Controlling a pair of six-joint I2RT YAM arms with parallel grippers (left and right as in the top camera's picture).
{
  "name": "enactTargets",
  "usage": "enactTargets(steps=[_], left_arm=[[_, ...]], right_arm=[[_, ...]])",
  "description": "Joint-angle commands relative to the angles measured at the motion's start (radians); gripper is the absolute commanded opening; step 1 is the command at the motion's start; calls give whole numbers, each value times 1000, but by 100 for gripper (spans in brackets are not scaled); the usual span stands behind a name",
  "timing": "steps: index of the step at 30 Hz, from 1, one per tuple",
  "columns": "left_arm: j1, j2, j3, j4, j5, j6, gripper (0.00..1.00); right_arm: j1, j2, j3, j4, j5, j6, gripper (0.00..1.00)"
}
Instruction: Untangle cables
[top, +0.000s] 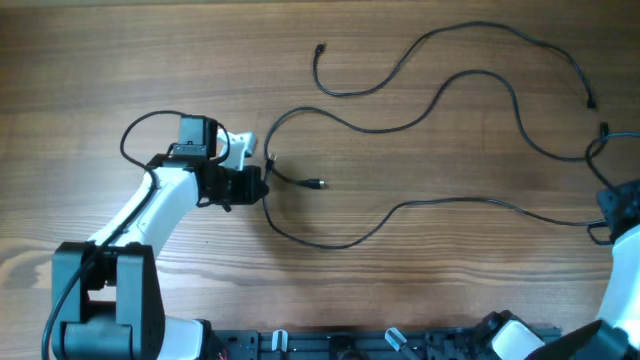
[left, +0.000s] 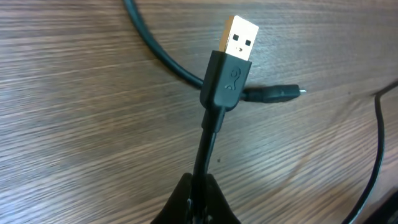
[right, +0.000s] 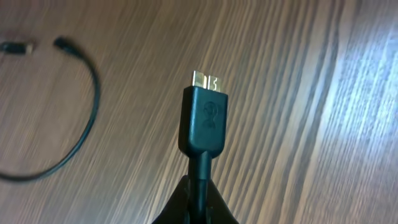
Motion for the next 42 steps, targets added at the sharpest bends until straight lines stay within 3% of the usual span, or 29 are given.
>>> enactTargets(steps=[1,5,11,17,22,27,34,40,42], left_arm=[[-48,-16,-5,0,-2,-9,4],[-111,-16,-5,5,-111,-9,4],[-118,-16,-7,8,-122,-18,4],[-118,-14,-15,7,-159,-72,4],[-118,-14,-15,8,-159,-228,4],[-119,-14,-15,-4,-158,-480,4],[-119,-14,-15,-48,-154,-658,4],[-132,-14,-15,-49,-154,-663,4],[-145,-14,-15,-48,-155,-664,11]], right_arm=[[-26,51,12,11,45,21,4],[-46,70,12,54,65,95,4],[-47,70,12,148,171,89,4],[-57,81,12,213,275,-49,4],[-76,166,12,267,238,-66,4],[-76,314,12,372,101,-66,4],[-76,478,12,468,82,-66,4],[-76,557,12,576,17,-67,4],[-76,573,12,597,14,-66,4]])
